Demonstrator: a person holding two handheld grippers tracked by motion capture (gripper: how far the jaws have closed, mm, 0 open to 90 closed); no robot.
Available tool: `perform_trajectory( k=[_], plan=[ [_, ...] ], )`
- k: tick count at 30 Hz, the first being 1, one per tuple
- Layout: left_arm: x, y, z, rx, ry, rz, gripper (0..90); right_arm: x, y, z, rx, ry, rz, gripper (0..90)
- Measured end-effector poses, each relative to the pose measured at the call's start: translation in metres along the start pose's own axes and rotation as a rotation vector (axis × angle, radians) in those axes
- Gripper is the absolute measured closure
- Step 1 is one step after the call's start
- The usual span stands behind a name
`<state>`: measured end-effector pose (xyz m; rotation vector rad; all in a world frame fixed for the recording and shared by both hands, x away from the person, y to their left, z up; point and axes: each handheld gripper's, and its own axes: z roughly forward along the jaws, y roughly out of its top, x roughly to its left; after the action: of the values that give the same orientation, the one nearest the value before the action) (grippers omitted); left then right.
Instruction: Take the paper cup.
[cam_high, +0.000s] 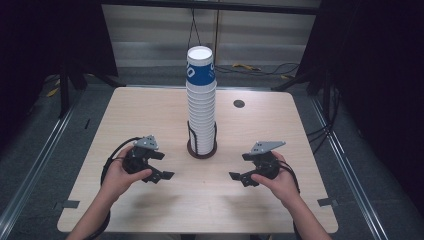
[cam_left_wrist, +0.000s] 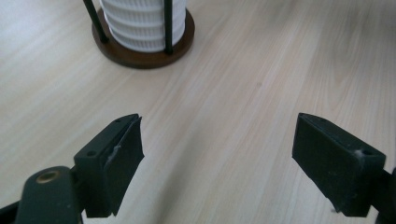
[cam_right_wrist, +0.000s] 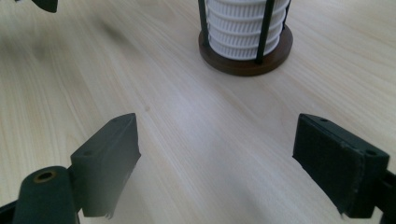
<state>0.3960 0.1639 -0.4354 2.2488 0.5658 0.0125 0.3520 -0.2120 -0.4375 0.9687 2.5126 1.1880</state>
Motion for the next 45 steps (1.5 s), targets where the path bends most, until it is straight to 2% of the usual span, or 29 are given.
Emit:
perform_trajectory(
  k=[1,5,10,15,19,26,28,32,36,38,45],
  plan=[
    [0.000,0.004,-0.002,0.008,0.000,0.004,16.0,0.000,0.003,0.000,0.004,-0.003,-0.007,13.8],
    [0.001,0.018,-0.005,-0.012,-0.008,0.017,16.1,0.000,0.015,0.000,0.027,0.002,-0.030,13.8],
    [0.005,0.028,-0.008,-0.012,-0.007,0.015,16.2,0.000,0.031,-0.006,0.012,0.007,-0.038,15.2],
    [0.010,0.036,-0.012,-0.036,-0.008,0.009,16.2,-0.002,0.052,-0.016,0.000,-0.002,-0.064,17.0],
    [0.012,0.045,-0.016,-0.029,-0.003,0.024,16.2,-0.003,0.063,-0.018,0.008,0.011,-0.058,16.9],
    [0.011,0.059,-0.022,-0.034,0.006,0.038,16.2,-0.006,0.081,-0.022,-0.016,0.032,-0.031,16.9],
    [0.011,0.067,-0.025,-0.034,0.002,0.046,16.2,-0.007,0.090,-0.025,-0.019,0.018,-0.049,17.0],
    [0.011,0.077,-0.030,-0.059,0.007,0.047,16.2,-0.009,0.099,-0.026,-0.012,0.020,-0.044,16.9],
    [0.010,0.085,-0.032,-0.062,0.010,0.060,16.1,-0.009,0.107,-0.027,-0.012,0.028,-0.037,16.9],
    [0.010,0.092,-0.032,-0.069,0.013,0.067,16.0,-0.009,0.113,-0.028,-0.004,0.023,-0.050,16.8],
    [0.010,0.104,-0.032,-0.095,0.021,0.063,15.8,-0.012,0.133,-0.034,-0.007,0.009,-0.068,16.8]
  ],
)
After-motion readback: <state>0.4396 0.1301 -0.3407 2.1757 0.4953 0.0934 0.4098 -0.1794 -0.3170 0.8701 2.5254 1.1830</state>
